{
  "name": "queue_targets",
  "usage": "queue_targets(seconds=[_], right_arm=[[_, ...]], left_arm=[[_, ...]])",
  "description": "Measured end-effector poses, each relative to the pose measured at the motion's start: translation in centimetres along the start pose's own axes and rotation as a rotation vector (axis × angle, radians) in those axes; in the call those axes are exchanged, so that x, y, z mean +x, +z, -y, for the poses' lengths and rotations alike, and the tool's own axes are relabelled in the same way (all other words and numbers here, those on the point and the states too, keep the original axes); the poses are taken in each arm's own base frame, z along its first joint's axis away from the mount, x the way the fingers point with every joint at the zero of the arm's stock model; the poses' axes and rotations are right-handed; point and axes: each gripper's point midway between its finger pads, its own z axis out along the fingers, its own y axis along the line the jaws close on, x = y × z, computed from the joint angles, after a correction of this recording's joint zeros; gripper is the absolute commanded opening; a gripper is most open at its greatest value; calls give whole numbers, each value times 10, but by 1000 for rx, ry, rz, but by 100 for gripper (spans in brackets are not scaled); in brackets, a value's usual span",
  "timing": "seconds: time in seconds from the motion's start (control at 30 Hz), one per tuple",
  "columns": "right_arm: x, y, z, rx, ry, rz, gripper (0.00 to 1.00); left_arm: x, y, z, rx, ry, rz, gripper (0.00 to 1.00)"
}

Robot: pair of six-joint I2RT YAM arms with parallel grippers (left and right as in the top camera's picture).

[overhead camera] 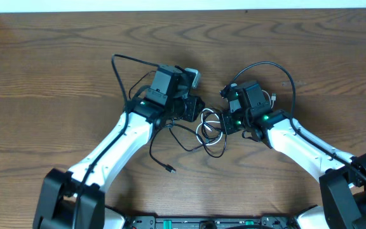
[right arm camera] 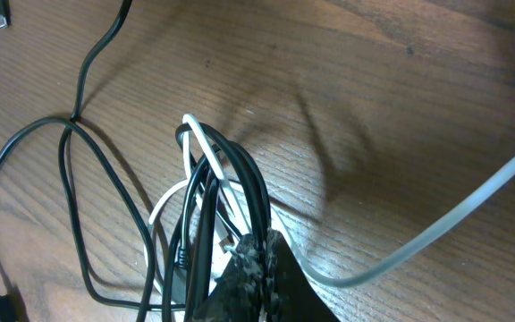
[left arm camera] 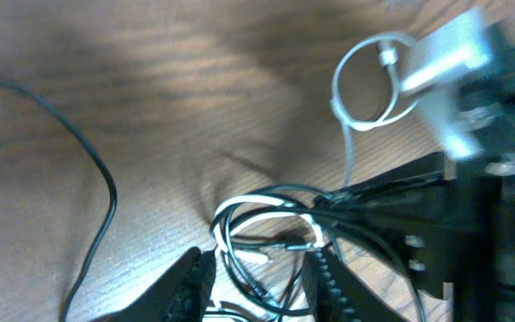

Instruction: Untangle cables

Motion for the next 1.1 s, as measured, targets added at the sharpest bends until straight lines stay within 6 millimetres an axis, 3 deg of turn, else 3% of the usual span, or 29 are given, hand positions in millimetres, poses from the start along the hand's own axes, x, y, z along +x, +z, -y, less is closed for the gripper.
queue_targets(seconds=[0.17,0.7,1.1], right_arm=[[0,0,0,-3,0,0,1],[0,0,-1,-3,3,0,1],[0,0,-1,-7,3,-1,1]], left_arm=[[18,16,-10,-16,-31,-75,54],[55,54,-33,-47,-89,-220,54],[52,75,-30,-27,-55,-194,54]])
